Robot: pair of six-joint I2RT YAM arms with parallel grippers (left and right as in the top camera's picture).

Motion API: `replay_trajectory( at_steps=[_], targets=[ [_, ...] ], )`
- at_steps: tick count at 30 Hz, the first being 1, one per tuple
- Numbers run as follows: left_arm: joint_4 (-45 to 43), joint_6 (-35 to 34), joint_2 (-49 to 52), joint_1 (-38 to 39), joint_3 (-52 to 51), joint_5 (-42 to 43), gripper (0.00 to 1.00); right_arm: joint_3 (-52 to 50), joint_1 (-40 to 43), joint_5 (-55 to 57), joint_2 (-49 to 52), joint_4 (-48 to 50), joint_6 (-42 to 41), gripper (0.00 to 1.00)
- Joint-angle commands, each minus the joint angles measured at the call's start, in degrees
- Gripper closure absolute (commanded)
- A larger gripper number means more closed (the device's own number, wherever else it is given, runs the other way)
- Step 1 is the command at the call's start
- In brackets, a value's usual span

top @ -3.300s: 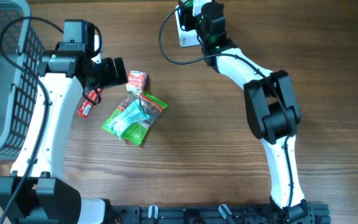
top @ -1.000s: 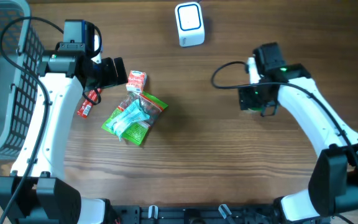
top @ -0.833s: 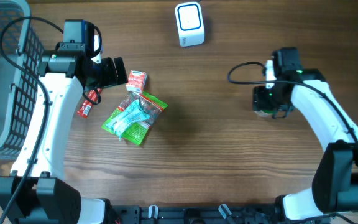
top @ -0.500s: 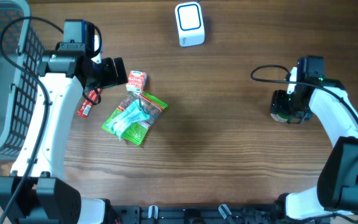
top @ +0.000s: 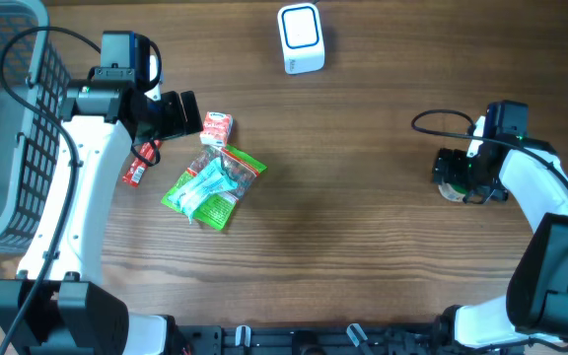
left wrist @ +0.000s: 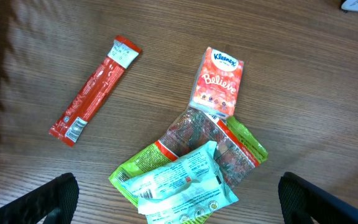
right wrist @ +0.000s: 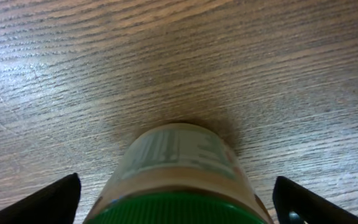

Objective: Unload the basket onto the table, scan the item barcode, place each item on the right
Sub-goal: 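Carry the jar right and set it down on the table, then move the right gripper left over the snack packets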

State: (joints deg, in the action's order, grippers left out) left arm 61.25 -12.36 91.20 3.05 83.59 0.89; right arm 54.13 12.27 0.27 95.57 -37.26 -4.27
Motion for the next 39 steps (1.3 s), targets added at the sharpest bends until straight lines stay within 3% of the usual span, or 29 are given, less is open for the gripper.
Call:
replay_trajectory(
  at_steps=[1, 5, 9, 14, 17, 22, 27, 33, 35, 37, 39],
  targets=[
    [-0.1, -0.1, 0.0, 0.0, 0.0, -0.3, 0.00, 2.4, 0.1, 1.4, -0.3, -1.9, -0.3, 0.00],
    [-0.1, -0.1, 0.0, 0.0, 0.0, -0.3, 0.00, 9.8, 0.1, 2.5, -1.0, -7.5, -0.5, 0.00],
    [-0.1, -0.1, 0.0, 0.0, 0.0, -0.3, 0.00, 24.1, 0.1, 2.5, -1.5, -18.8, -4.2, 0.00],
    [-0.1, -0.1, 0.0, 0.0, 0.0, -0.3, 0.00, 36.3, -0.9, -12.7, -1.7, -27.2, -6.4, 0.00],
    [-0.1, -0.1, 0.0, 0.0, 0.0, -0.3, 0.00, 37.4, -3.4, -25.4, -1.8, -28.3, -6.4, 0.00],
    [-0.1, -0.1, 0.0, 0.0, 0.0, -0.3, 0.00, 35.3, -10.0, -31.2, -1.8, -27.5, -7.0, 0.00],
    [-0.1, -0.1, 0.0, 0.0, 0.0, -0.3, 0.00, 32.6, -18.8, -31.7, -1.7, -24.0, -16.0, 0.01],
    [-0.1, -0.1, 0.0, 0.0, 0.0, -0.3, 0.00, 25.3, -28.8, -31.6, -1.6, -13.2, -27.0, 0.23],
    [-0.1, -0.1, 0.0, 0.0, 0.0, -0.3, 0.00, 22.4, -31.6, -31.6, -1.4, -9.4, -30.6, 0.38],
    [-0.1, -0.1, 0.0, 0.0, 0.0, -0.3, 0.00, 18.0, -35.7, -31.7, -1.2, -2.9, -35.2, 0.74],
    [-0.1, -0.1, 0.0, 0.0, 0.0, -0.3, 0.00, 14.2, -38.9, -31.6, -1.2, 3.0, -37.8, 0.79]
  ],
)
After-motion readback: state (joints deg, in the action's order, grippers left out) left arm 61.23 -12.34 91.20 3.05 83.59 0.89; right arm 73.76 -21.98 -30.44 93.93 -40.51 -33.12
